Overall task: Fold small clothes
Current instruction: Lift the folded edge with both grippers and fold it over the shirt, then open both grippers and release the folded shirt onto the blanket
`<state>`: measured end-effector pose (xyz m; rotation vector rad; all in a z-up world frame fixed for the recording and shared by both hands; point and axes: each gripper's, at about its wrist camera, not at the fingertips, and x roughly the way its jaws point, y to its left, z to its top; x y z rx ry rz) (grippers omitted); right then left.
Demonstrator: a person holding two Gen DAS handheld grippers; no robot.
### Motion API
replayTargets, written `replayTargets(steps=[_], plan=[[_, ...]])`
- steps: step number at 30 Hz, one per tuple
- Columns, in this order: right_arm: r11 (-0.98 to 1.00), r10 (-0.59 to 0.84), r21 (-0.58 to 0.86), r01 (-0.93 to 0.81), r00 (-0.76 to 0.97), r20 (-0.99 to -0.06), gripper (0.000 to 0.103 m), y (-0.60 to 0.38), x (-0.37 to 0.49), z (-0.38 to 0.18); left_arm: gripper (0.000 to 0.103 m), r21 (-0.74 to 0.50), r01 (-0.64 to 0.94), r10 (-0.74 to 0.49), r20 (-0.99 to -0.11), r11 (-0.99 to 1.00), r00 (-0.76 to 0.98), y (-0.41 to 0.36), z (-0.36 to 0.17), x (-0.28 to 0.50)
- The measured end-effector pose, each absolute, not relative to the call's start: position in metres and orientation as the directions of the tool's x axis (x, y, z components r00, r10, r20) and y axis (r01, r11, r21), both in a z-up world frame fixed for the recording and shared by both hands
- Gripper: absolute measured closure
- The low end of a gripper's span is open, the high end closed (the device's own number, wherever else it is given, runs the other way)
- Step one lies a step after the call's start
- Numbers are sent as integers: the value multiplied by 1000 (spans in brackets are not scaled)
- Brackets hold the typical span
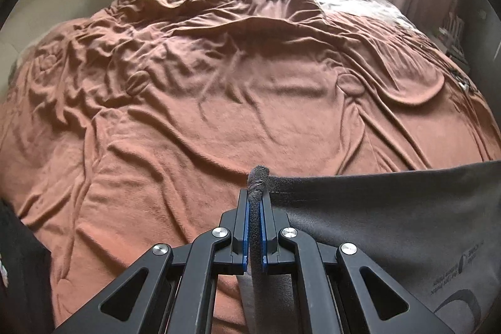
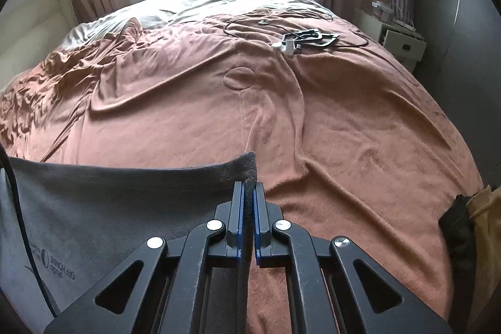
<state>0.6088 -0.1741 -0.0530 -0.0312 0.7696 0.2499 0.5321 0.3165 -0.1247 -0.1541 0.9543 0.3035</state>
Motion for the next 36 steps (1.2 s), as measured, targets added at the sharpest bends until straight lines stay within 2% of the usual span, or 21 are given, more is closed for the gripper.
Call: replayTargets(steps=[7,12,14,16,18,20,21,25,36], plan=[[976,173,34,-217,664,-727,102,-157,636,-69,97,56,-342,221,-858,938,464,321,-156,561],[973,145,4,-230,600,-786,102,-145,659,-91,97,103,-329,237,-887,939,397,321,-181,571],[973,121,-18,-229,579,-806,100,-141,663,-97,90,107,-336,236,-898,936,372,321,-187,571],[970,111,-42,-241,586,-802,95,-138,661,-94,87,122,-346,260,-885,930,385,319,-181,568],[966,95,-74,-248,605,-791,80,-138,657,-86,83,150,-354,291,-874,923,389,318,-174,562],[966,110,-66,-252,625,-773,36,-142,647,-78,81,146,-357,292,-870,923,399,317,-165,554],[965,127,-55,-256,641,-757,33,-145,641,-71,81,138,-355,286,-867,924,407,316,-161,550],[958,190,-4,-287,646,-739,33,-151,616,-56,66,133,-331,278,-853,934,442,307,-147,532],[916,247,-44,-399,646,-722,33,-156,542,-41,66,70,-247,188,-850,966,491,274,-138,491]])
